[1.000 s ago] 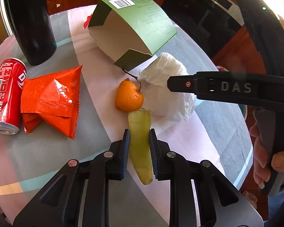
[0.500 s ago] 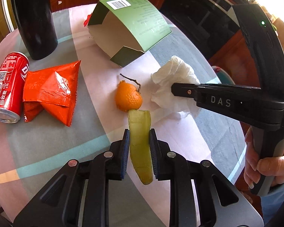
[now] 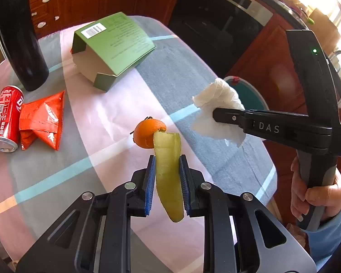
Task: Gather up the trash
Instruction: 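Grasp the green pepper with the left tool while the right tool grasps the white tissue, then carry pepper and tissue over the bin and open both tools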
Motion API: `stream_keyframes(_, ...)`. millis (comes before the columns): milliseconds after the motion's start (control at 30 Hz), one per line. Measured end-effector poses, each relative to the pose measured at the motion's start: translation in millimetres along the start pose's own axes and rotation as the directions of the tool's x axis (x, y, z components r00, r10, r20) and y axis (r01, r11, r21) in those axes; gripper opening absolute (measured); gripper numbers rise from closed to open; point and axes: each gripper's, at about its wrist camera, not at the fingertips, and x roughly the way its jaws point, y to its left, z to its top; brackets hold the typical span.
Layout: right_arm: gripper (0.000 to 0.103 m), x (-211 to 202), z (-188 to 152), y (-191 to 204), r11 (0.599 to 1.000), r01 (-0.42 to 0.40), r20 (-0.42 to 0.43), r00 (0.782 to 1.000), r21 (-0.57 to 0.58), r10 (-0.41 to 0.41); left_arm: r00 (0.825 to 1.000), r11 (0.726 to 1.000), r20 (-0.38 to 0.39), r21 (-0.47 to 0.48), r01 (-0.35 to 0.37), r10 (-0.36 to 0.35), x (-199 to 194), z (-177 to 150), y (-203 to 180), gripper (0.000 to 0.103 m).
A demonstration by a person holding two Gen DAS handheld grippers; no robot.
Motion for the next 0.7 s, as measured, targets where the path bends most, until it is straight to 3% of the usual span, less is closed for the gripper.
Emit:
stream_keyframes(167,0.009,-14.5,-11.3,-14.1,0.999,-0.021,0.017,1.0,0.026,0.021,0.999,0.998,-0.01,0.046,0.04,-0.04,5.5,0.0,-21.2,0.021)
stream_keyframes(233,0.009,-17.6,-15.0,-17.9,0.998,-0.041,0.016,0.999,0.04,0.04,0.997,1.0,-0.072,0.011,0.013,-0.012,22.2,-3.9,-17.7,0.021)
stream_keyframes(300,0.009,-20.8,-19.4,-19.9,0.998,-0.042,0.02,0.999,0.041,0.041,0.994,0.999,-0.103,-0.012,0.035,-0.036,32.6,-9.5,-16.9,0.021)
stream_keyframes(700,0.009,-14.8,-35.6,-27.8,0.997,-0.058,-0.007,0.998,0.051,0.058,0.984,0.997,-0.163,0.017,0.074,-0.07,47.2,-37.3,-37.1,0.021)
